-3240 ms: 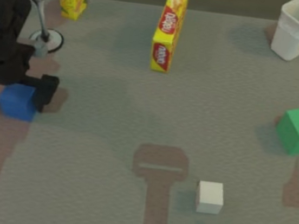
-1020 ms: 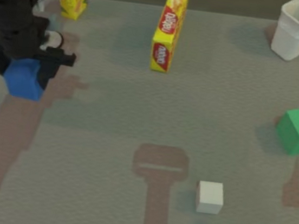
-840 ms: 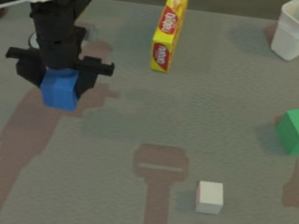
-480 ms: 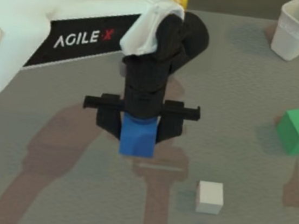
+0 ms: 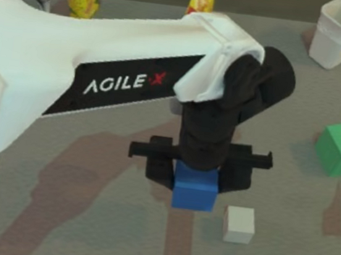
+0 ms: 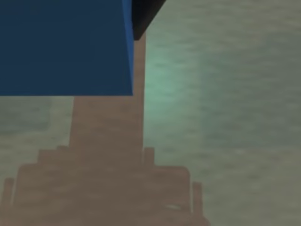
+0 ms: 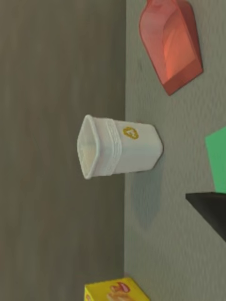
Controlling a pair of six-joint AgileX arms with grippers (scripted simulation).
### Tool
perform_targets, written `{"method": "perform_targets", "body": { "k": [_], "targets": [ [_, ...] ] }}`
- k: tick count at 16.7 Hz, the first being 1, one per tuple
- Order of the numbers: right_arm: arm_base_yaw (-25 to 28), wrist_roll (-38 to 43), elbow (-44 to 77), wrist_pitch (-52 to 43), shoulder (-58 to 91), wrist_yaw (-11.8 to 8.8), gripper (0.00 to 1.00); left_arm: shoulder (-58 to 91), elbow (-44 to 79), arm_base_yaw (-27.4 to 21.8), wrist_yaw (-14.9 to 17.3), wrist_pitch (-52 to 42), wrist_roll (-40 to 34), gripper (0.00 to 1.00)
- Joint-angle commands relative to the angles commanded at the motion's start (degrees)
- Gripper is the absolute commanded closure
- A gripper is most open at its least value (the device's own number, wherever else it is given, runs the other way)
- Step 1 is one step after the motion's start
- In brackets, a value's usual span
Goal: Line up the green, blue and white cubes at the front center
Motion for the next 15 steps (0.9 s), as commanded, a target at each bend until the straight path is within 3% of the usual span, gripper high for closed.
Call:
{"method": "perform_targets", "body": {
  "k": [4,10,15],
  "targets": [
    [0.0,0.0,0.0,0.0,0.0,0.0,0.0,0.81,-1.71,0.16,0.03,2.33,0.25,1.0],
    [0.0,0.0,0.0,0.0,0.0,0.0,0.0,3.96,-9.3,0.17,0.07,13.4,0.18,1.0],
    [0.0,0.0,0.0,0.0,0.0,0.0,0.0,4.23,-9.91,0.13,0.04,14.15,0.19,1.0]
  ]
}}
